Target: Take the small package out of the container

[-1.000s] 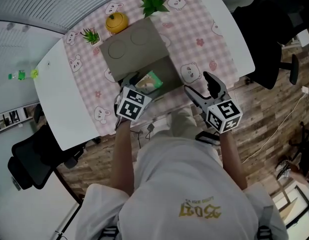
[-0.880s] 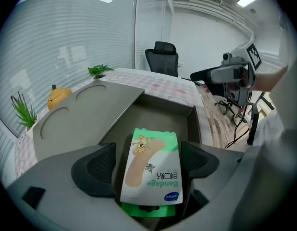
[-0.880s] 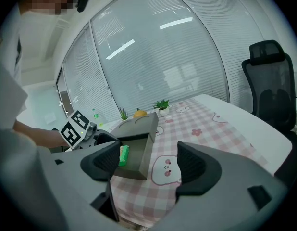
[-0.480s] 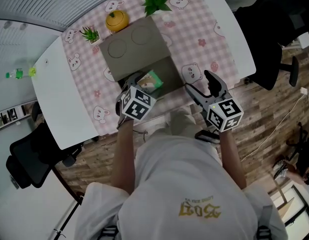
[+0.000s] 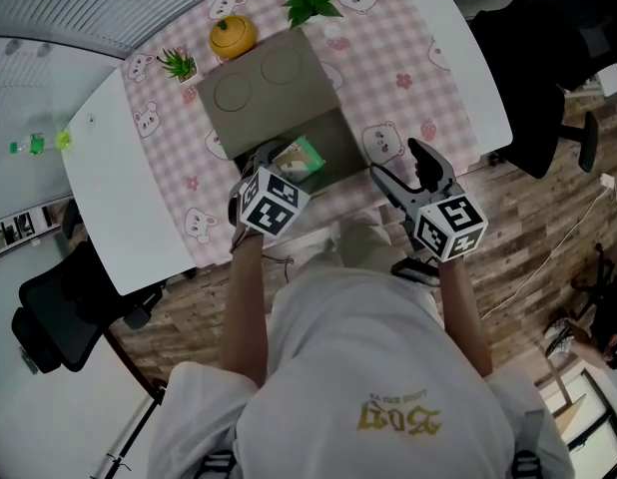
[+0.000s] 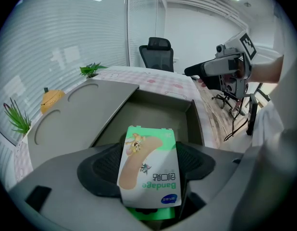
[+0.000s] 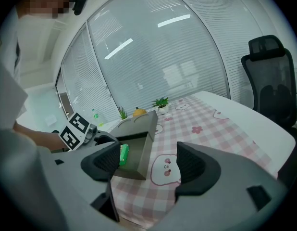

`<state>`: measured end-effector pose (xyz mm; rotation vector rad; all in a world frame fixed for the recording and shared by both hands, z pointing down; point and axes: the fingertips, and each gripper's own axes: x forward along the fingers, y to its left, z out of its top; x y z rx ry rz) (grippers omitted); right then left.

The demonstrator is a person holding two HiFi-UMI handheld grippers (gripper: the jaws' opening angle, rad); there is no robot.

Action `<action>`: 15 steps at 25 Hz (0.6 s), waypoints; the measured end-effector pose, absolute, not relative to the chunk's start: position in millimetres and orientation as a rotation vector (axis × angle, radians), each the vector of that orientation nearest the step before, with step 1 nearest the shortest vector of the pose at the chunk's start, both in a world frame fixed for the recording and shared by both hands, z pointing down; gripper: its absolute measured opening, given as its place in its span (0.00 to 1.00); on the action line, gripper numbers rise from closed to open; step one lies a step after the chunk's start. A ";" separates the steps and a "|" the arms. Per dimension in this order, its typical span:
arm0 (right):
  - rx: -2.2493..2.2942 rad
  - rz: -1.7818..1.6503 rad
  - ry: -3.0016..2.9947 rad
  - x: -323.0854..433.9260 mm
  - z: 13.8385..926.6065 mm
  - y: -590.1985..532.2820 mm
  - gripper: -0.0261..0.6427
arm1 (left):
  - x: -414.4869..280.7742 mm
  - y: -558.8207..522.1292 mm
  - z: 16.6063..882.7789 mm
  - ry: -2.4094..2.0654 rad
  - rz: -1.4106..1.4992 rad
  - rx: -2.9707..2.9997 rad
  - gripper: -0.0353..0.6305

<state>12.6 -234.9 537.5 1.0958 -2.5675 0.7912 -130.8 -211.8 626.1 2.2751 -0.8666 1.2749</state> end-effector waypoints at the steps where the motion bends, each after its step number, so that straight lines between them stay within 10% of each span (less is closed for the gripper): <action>1: 1.095 0.791 -2.568 13.1 537.4 -234.3 0.58 | -130.9 -211.5 626.0 -0.868 1.274 2.275 0.61; 15: 1.131 0.748 -2.580 24.5 525.1 -231.2 0.58 | -129.4 -216.0 611.5 -0.966 1.271 2.301 0.60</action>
